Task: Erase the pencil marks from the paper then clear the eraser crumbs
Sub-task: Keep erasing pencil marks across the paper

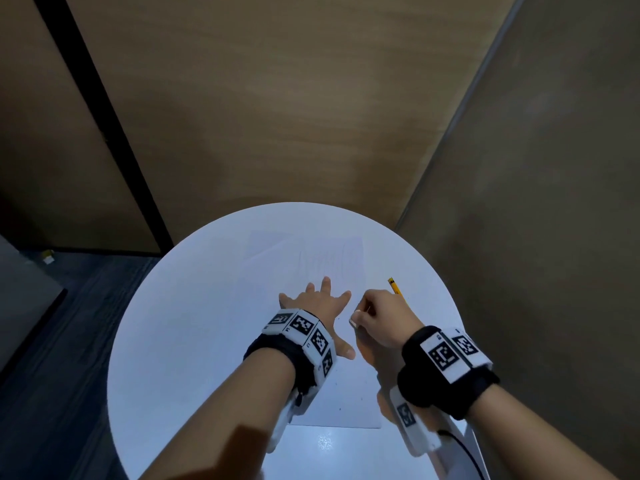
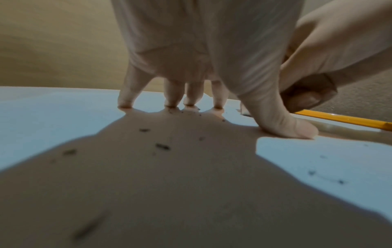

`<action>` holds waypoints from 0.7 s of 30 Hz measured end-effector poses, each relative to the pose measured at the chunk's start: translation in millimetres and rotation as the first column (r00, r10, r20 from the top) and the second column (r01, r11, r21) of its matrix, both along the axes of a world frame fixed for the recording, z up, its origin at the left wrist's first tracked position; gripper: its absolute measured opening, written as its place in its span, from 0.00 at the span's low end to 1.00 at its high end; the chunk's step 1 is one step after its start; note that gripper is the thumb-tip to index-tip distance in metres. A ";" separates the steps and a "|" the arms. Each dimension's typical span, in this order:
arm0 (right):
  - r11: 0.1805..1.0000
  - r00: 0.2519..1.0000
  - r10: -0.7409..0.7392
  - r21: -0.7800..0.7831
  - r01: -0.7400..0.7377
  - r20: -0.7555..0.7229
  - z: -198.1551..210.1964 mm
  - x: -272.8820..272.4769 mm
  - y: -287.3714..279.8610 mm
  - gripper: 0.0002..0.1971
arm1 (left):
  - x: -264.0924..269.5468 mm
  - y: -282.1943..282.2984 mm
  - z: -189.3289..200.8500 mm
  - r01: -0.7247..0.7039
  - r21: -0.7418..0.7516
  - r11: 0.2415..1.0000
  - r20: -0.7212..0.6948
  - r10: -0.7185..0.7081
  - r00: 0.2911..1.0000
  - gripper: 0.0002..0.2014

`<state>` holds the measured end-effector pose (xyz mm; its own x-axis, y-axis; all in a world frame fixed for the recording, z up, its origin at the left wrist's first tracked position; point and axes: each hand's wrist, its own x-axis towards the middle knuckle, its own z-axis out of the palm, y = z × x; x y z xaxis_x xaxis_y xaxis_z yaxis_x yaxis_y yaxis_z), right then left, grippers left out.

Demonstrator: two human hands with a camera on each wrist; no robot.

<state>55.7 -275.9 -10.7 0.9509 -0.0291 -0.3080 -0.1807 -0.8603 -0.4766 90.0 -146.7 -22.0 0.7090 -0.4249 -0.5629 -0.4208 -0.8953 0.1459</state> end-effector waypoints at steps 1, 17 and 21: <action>1.000 1.000 0.006 -0.021 -0.006 0.002 -1.4 -0.2 1.6 0.04 | -0.6 -0.1 -0.2 -0.001 0.004 1.000 0.002 0.001 1.000 0.53; 0.992 0.981 0.123 0.010 -0.123 -0.153 11.5 -4.9 -0.1 0.05 | -0.4 -2.6 -1.3 -0.031 0.003 1.000 -0.054 0.031 0.998 0.55; 0.999 1.000 -0.020 0.040 0.019 0.014 11.0 5.3 -4.2 0.09 | -0.1 -2.1 -1.3 -0.034 -0.010 0.999 -0.060 0.033 0.998 0.55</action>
<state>61.0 -280.1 0.4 0.9548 -0.0357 -0.2952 -0.1899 -0.8372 -0.5128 89.9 -148.8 -23.2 0.6882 -0.4083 -0.5997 -0.3811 -0.9068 0.1800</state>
